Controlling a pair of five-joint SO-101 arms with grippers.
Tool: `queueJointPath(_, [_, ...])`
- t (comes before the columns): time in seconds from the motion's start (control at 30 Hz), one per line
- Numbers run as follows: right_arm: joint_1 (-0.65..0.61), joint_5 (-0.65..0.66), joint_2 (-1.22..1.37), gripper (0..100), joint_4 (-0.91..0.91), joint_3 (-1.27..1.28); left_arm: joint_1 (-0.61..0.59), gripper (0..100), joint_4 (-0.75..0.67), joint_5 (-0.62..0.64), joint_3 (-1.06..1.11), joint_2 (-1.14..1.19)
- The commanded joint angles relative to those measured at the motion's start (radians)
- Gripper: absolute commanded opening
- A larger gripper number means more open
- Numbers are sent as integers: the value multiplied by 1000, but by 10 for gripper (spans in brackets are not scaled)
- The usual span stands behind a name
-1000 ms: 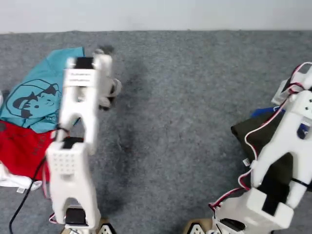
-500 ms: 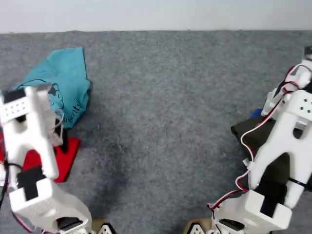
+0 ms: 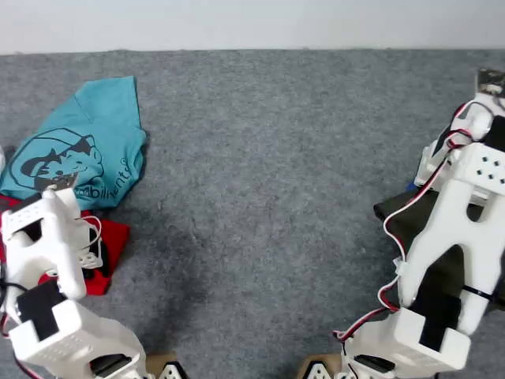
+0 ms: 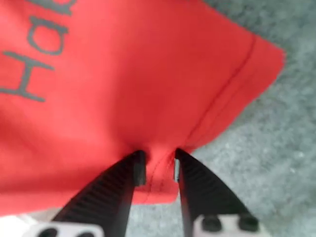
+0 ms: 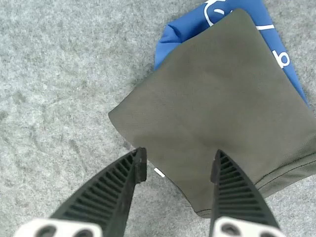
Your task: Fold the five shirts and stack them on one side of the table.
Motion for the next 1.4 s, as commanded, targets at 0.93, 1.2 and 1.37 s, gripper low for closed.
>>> queueJointPath(0.93, [-8, 3, -54, 206, 41, -29, 677, 11, 477, -12, -868, -38])
queueJointPath(1.2, [10, 14, -54, 54, 44, -28, 836, 11, 480, -101, -980, -37])
queueJointPath(1.37, [61, 14, -54, 161, 42, 52, 559, 13, 479, -94, -909, -29])
